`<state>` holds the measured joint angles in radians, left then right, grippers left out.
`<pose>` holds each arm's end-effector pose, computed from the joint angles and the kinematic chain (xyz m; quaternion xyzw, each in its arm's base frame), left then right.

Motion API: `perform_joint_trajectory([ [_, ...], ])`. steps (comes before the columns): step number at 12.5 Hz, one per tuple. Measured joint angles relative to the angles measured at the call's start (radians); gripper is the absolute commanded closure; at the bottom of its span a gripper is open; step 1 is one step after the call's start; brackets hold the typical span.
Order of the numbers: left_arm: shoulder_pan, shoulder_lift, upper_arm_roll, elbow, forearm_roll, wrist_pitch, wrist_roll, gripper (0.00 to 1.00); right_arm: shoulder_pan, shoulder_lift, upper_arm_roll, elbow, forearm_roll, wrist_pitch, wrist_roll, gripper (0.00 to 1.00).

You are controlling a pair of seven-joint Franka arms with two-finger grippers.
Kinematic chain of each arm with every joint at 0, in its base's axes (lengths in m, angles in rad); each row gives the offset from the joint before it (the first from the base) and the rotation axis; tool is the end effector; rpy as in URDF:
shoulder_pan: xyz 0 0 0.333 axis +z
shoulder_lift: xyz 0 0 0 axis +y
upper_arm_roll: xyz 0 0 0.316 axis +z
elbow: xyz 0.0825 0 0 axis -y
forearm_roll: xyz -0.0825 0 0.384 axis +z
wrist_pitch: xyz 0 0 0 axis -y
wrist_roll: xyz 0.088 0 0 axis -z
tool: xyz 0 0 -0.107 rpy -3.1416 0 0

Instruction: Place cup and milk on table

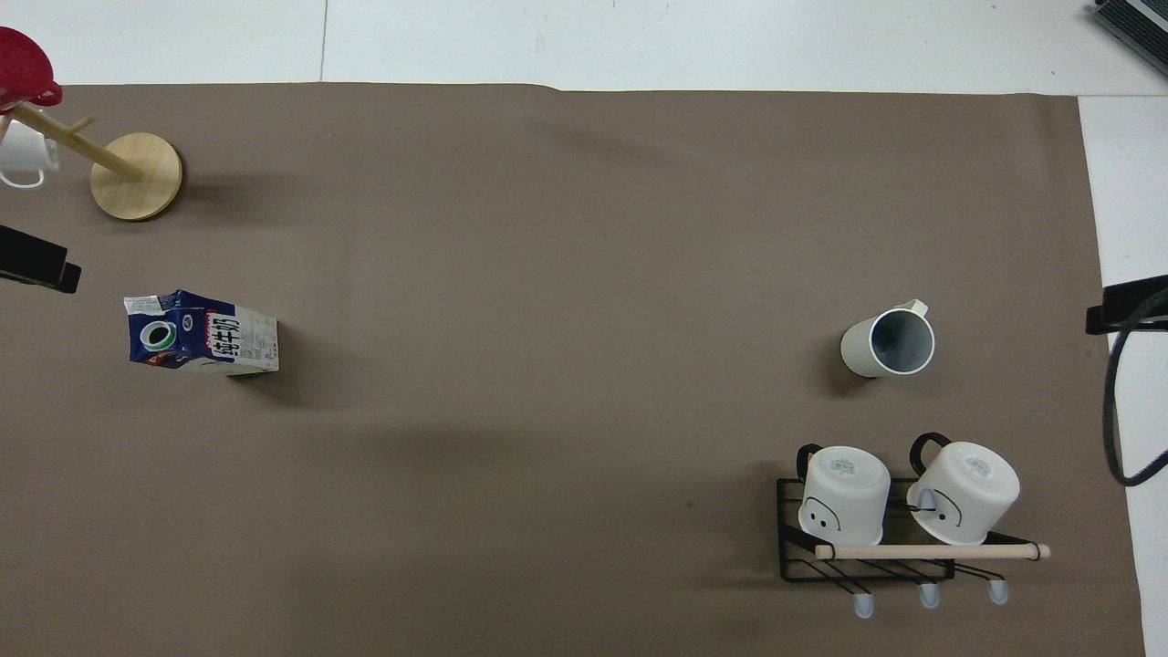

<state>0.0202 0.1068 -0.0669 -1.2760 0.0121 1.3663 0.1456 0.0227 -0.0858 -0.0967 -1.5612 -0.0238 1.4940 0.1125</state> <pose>0.5632 -0.0221 0.6829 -0.9955 0.0947 0.0082 0.0020 0.5178 -0.0437 0.6681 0.9955 -0.0940 0.0092 0.0075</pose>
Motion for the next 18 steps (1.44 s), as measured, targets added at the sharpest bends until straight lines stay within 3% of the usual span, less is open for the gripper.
perform_joint_trajectory([
  [12,0.000,0.000,0.000,0.000,0.000,0.000,0.000,0.00,0.000,-0.001,0.000,-0.013,0.000,0.000,0.000,0.00],
  [18,0.000,0.000,-0.001,0.000,0.000,0.000,0.000,0.00,0.011,0.001,0.013,-0.125,0.000,0.113,0.000,0.00],
])
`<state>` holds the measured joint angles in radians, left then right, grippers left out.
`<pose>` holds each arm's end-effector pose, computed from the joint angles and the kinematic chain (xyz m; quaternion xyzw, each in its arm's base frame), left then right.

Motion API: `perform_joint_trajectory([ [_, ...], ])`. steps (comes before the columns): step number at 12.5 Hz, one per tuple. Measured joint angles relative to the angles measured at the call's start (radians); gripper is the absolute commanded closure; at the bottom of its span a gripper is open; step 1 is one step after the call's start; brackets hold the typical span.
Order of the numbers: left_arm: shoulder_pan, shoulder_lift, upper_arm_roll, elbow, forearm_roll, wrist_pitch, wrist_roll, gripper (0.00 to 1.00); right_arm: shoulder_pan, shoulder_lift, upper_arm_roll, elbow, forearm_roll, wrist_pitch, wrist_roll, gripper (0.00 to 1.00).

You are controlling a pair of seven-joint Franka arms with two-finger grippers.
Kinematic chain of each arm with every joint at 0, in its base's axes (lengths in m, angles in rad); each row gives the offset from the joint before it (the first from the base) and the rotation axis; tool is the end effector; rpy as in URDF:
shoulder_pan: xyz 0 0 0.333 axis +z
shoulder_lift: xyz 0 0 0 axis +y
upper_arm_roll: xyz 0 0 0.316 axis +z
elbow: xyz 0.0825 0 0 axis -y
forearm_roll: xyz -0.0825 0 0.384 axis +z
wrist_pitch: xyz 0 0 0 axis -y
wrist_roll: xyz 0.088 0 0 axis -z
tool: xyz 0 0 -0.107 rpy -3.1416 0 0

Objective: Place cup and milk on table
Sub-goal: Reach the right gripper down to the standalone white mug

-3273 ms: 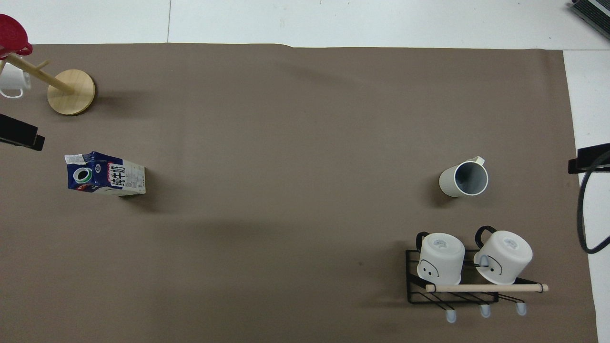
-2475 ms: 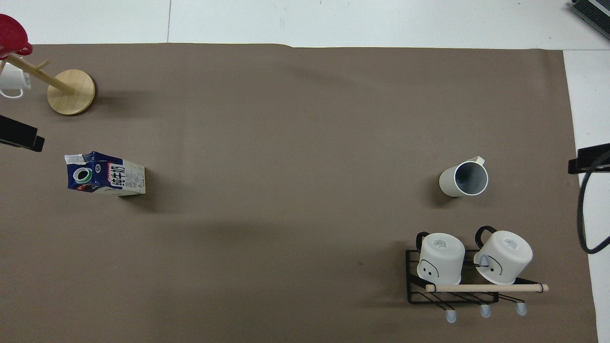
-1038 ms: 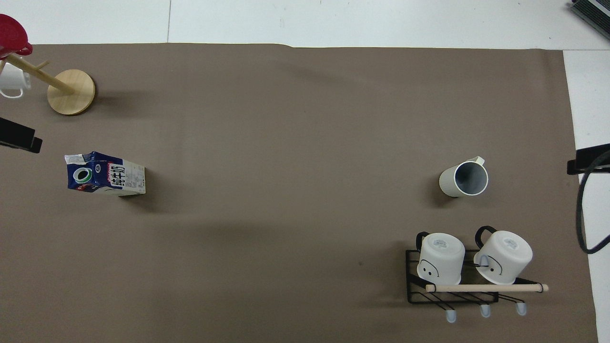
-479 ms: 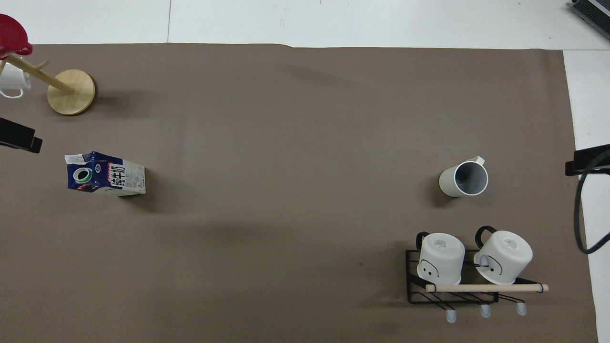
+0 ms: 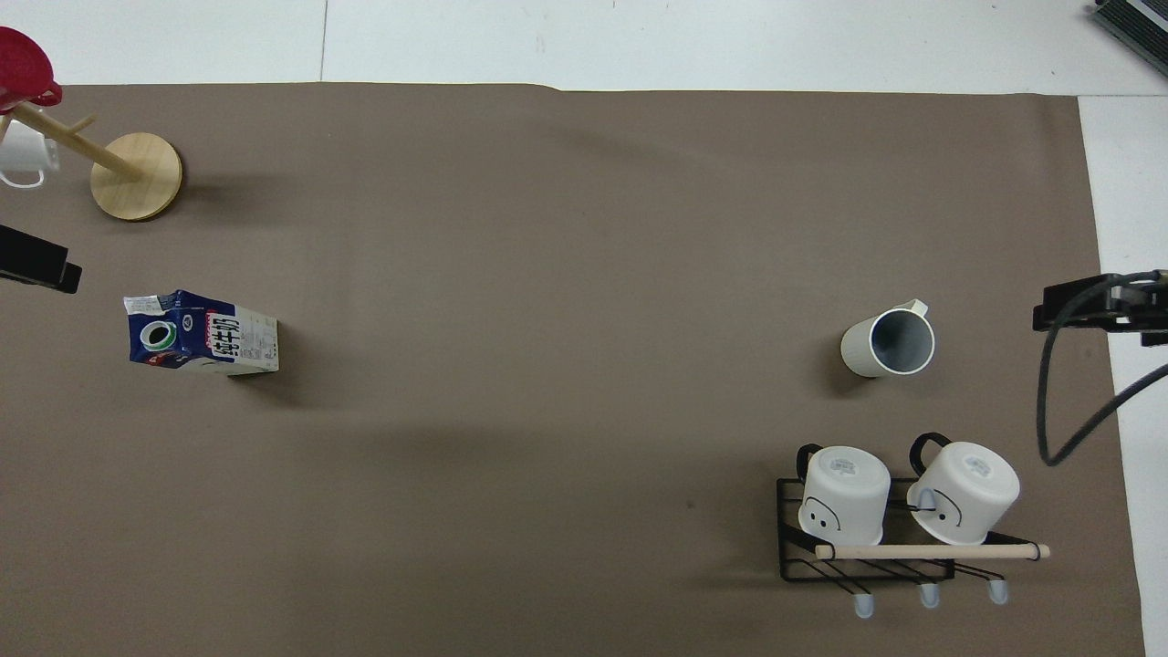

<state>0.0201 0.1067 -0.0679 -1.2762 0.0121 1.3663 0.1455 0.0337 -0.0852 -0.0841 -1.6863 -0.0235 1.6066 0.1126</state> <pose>0.5632 -0.0227 0.6829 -0.9954 0.0952 0.0083 0.0019 0.5294 -0.0310 0.6190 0.9967 -0.0809 0.0029 0.0081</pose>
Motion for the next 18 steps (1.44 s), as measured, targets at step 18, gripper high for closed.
perform_joint_trajectory([
  [18,0.000,0.000,0.005,-0.001,0.000,0.000,0.000,0.00,0.068,0.076,0.006,-0.346,0.000,0.434,0.001,0.00],
])
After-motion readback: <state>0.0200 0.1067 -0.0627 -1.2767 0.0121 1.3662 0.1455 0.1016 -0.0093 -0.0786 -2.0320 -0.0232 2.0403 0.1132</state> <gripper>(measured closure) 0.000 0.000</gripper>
